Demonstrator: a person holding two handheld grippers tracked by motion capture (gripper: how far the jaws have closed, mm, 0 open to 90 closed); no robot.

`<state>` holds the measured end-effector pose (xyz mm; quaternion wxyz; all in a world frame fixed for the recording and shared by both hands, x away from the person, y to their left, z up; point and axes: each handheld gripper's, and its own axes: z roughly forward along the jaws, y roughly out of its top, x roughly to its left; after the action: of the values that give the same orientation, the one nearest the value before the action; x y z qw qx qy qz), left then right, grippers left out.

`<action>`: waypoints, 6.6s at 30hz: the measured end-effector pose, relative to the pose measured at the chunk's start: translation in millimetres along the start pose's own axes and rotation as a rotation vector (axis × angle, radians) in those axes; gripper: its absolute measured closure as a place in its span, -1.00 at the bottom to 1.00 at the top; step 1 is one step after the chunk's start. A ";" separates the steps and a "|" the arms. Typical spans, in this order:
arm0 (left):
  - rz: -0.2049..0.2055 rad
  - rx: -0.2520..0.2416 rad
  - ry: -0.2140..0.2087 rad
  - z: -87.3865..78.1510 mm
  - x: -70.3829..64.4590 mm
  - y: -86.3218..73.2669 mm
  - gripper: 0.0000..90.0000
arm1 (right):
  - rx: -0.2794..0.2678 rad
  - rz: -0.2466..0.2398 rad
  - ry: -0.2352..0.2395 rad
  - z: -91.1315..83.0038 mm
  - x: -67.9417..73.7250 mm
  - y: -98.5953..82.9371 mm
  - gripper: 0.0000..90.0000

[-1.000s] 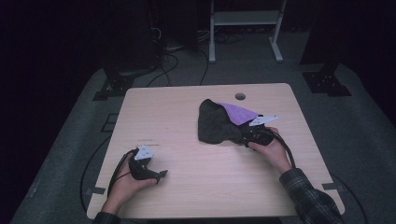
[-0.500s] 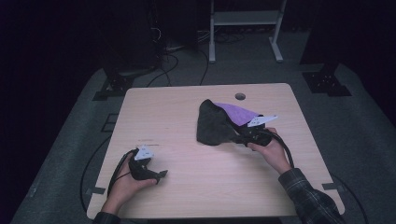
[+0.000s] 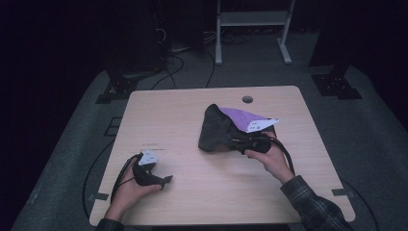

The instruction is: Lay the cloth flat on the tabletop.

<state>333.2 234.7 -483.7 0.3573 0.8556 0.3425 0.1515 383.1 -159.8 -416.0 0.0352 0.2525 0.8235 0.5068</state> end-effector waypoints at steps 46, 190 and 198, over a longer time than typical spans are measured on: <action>0.002 0.000 -0.004 -1.3 -0.4 -1.2 -1.00 | 0.031 -0.081 -0.024 11.0 14.9 6.7 0.16; -0.053 -0.492 -0.057 -78.5 33.4 162.4 0.87 | -0.271 -0.042 -0.442 -165.1 -41.7 22.2 0.90; -0.051 -0.427 -0.116 -71.0 20.2 133.6 0.87 | -0.180 -0.040 -0.396 -159.1 -27.0 -13.1 0.90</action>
<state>375.9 216.7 -338.2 0.5530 0.7590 0.3030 0.1621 351.7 -306.6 -355.5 0.2287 0.3264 0.7570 0.5178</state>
